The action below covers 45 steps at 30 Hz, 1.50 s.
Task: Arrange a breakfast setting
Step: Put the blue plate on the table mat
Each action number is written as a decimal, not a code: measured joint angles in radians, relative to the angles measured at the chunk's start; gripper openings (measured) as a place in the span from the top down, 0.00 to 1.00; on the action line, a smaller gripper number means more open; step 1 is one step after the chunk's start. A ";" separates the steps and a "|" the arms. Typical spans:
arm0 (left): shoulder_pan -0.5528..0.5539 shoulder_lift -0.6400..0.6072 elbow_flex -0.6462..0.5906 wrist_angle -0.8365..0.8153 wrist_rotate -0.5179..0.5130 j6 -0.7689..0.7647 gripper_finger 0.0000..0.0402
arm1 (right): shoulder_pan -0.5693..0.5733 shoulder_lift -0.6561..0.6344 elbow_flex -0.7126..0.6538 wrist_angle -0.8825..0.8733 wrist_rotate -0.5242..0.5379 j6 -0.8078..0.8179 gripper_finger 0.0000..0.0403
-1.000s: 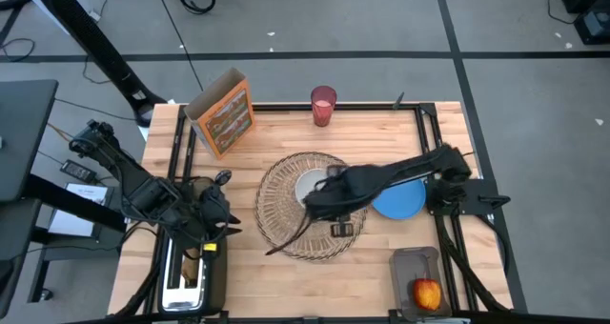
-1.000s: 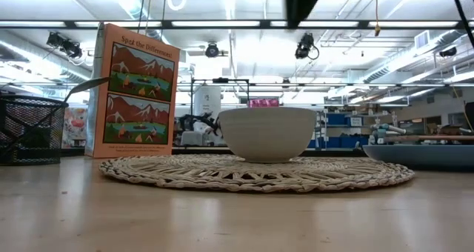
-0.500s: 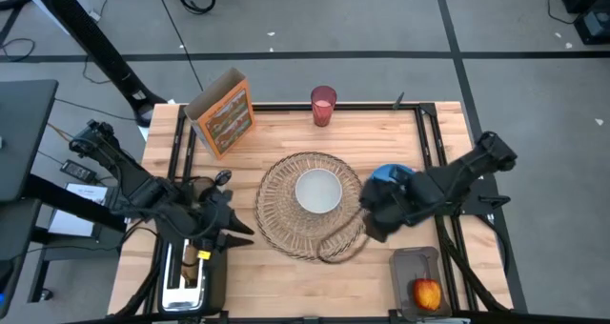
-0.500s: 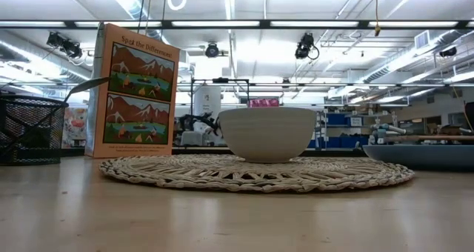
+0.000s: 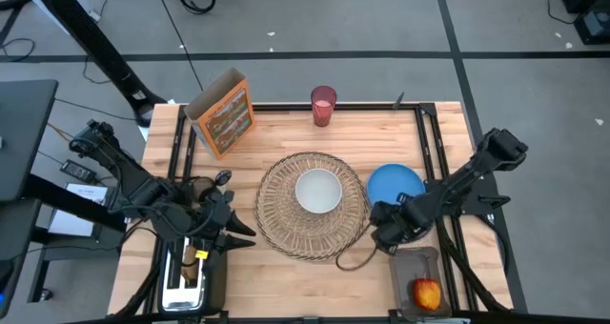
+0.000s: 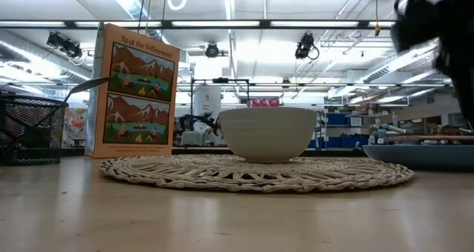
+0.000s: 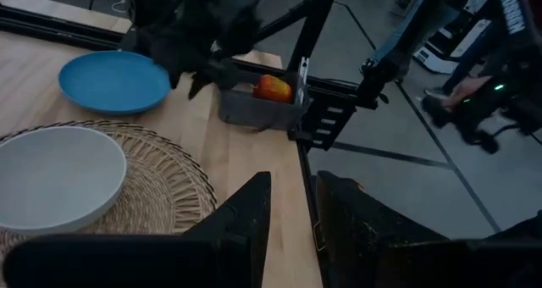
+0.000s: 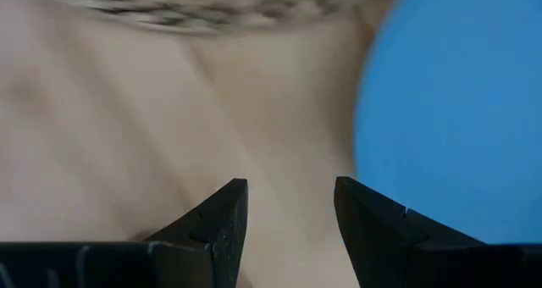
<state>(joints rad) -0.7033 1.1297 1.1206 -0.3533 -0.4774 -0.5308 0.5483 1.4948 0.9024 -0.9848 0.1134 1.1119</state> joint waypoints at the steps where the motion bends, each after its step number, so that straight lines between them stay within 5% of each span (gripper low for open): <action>1: 0.000 0.000 0.000 0.000 0.000 0.001 0.74 | -0.019 0.001 -0.026 0.017 -0.005 0.013 0.55; 21: 0.035 0.002 0.000 0.071 -0.001 -0.006 0.74 | -0.247 0.002 -0.163 0.214 -0.049 -0.147 0.65; 45: 0.035 0.002 0.000 0.166 -0.001 -0.007 0.74 | -0.257 0.001 -0.173 0.237 -0.006 -0.197 0.86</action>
<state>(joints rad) -0.6685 1.1316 1.1206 -0.1871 -0.4782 -0.5381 0.2913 1.4954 0.7292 -0.7477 0.1074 0.9151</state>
